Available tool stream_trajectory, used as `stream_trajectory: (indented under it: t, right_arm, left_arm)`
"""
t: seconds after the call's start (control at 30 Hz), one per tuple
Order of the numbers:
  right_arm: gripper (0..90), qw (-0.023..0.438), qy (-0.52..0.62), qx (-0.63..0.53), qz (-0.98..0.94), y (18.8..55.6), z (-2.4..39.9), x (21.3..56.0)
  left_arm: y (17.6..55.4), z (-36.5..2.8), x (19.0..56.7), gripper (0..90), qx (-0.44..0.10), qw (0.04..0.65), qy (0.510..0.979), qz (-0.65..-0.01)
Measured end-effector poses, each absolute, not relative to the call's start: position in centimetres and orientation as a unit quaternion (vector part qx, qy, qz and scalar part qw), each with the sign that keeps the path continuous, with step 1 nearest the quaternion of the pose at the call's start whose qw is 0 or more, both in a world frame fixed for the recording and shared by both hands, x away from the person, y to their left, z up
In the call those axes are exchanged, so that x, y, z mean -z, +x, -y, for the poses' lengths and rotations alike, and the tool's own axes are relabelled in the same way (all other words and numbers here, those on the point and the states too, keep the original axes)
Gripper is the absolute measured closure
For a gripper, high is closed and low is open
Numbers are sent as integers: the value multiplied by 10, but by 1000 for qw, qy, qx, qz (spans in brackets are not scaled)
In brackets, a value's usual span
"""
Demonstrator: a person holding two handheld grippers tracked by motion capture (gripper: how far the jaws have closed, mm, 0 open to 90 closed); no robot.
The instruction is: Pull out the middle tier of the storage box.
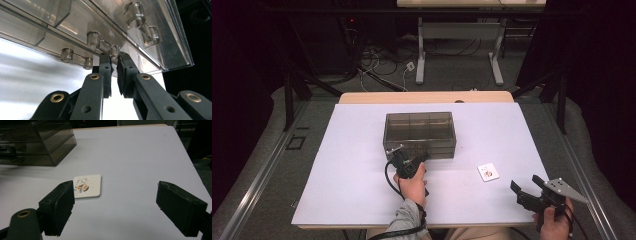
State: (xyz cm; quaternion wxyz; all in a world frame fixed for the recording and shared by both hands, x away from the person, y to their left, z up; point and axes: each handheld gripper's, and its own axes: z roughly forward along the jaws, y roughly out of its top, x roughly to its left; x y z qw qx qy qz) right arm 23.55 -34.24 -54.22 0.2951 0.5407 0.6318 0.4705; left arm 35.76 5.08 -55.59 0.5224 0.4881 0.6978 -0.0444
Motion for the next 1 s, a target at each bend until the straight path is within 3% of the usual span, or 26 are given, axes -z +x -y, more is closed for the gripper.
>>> stream_trajectory:
  t: [1.0]
  right_arm:
    - [150,297,539,-472,-631,236,342,542]
  left_arm:
    - [348,-53,558,823,54,529,484,-695]
